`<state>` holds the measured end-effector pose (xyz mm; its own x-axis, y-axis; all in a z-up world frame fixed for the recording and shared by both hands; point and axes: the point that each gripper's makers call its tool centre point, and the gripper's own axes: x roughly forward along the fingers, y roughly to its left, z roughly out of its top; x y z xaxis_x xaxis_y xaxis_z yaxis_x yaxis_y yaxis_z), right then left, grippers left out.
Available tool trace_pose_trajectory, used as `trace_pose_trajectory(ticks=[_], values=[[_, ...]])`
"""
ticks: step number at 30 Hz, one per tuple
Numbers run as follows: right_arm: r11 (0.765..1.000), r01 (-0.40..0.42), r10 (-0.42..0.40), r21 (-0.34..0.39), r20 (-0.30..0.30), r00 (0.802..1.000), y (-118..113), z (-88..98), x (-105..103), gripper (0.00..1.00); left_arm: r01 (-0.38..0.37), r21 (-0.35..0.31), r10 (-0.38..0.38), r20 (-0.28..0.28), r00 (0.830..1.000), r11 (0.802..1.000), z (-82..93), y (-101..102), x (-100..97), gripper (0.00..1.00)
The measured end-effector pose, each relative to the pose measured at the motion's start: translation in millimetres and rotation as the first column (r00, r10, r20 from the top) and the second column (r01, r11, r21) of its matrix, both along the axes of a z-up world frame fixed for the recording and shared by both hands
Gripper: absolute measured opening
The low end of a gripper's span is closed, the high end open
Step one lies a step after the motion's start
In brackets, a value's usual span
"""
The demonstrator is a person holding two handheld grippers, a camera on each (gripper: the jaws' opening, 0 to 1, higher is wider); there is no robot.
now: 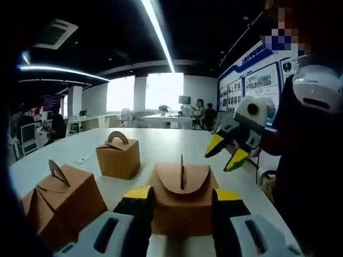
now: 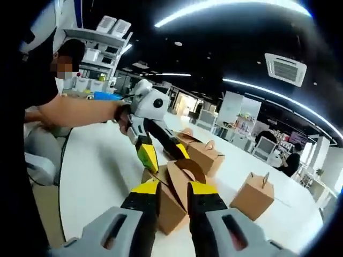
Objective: Pick up one paper box from the group, open the paper box, and remove the item inside
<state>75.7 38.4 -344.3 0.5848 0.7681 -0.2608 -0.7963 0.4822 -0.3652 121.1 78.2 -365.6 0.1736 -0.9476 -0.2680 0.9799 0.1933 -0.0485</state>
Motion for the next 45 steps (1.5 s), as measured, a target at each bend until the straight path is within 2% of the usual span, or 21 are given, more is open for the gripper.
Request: trace_pose_trajectory(ticks=[6, 9, 13, 15, 20, 22, 27, 33, 35, 41, 44, 45], values=[[0.993, 0.053, -0.046, -0.108, 0.07, 0.997, 4.4, -3.2, 6.5, 0.19, 0.002, 0.002, -0.002, 0.004, 1.0, 1.0, -0.2, -0.2, 0.1, 0.44], [0.979, 0.094, -0.067, -0.181, 0.152, 0.986, 4.1, 0.6, 10.1, 0.19, 0.002, -0.003, -0.002, 0.004, 1.0, 1.0, -0.1, -0.3, 0.2, 0.44], [0.968, 0.087, -0.038, -0.237, 0.202, 0.979, 12.6, 0.3, 5.3, 0.18, 0.003, -0.002, -0.003, 0.003, 1.0, 1.0, -0.1, -0.2, 0.4, 0.44], [0.962, 0.091, -0.033, -0.258, 0.221, 0.975, 14.5, -2.2, 10.4, 0.18, 0.003, -0.003, -0.003, 0.003, 1.0, 1.0, -0.1, 0.0, 0.6, 0.44], [0.945, 0.116, -0.025, -0.306, 0.287, 0.958, 18.2, -2.8, 11.7, 0.17, 0.004, -0.005, -0.004, 0.0, 1.0, 1.0, -0.3, 0.5, 1.2, 0.44], [0.931, 0.128, -0.013, -0.343, 0.318, 0.948, 17.4, -2.5, 13.5, 0.17, 0.004, -0.004, -0.004, 0.0, 1.0, 1.0, -0.3, 0.5, 1.0, 0.44], [0.914, 0.137, 0.006, -0.381, 0.35, 0.937, 18.3, -2.7, 16.6, 0.16, 0.004, -0.003, -0.004, 0.0, 1.0, 1.0, -0.4, 0.0, 0.2, 0.44], [0.87, 0.175, 0.03, -0.46, 0.404, 0.914, 17.1, -6.8, 19.1, 0.13, 0.004, 0.001, -0.004, -0.001, 1.0, 1.0, -0.5, -0.2, 0.3, 0.44], [0.848, 0.194, 0.039, -0.493, 0.423, 0.905, 15.8, -8.4, 19.4, 0.13, 0.004, 0.0, -0.004, -0.001, 1.0, 1.0, -0.4, -0.3, 0.2, 0.44], [0.824, 0.2, 0.061, -0.53, 0.435, 0.899, 17.1, -13.2, 19.3, 0.05, -0.002, 0.004, 0.002, -0.002, 1.0, 1.0, -0.3, -0.8, 0.6, 0.44], [0.811, 0.215, 0.061, -0.544, 0.445, 0.893, 17.6, -13.1, 19.0, 0.05, -0.001, 0.005, 0.001, -0.002, 1.0, 1.0, -0.3, -0.7, 0.6, 0.44], [0.79, 0.23, 0.082, -0.569, 0.469, 0.879, 17.3, -12.5, 19.4, 0.05, 0.0, 0.004, 0.0, -0.002, 1.0, 1.0, -0.3, -0.6, 0.6, 0.44]])
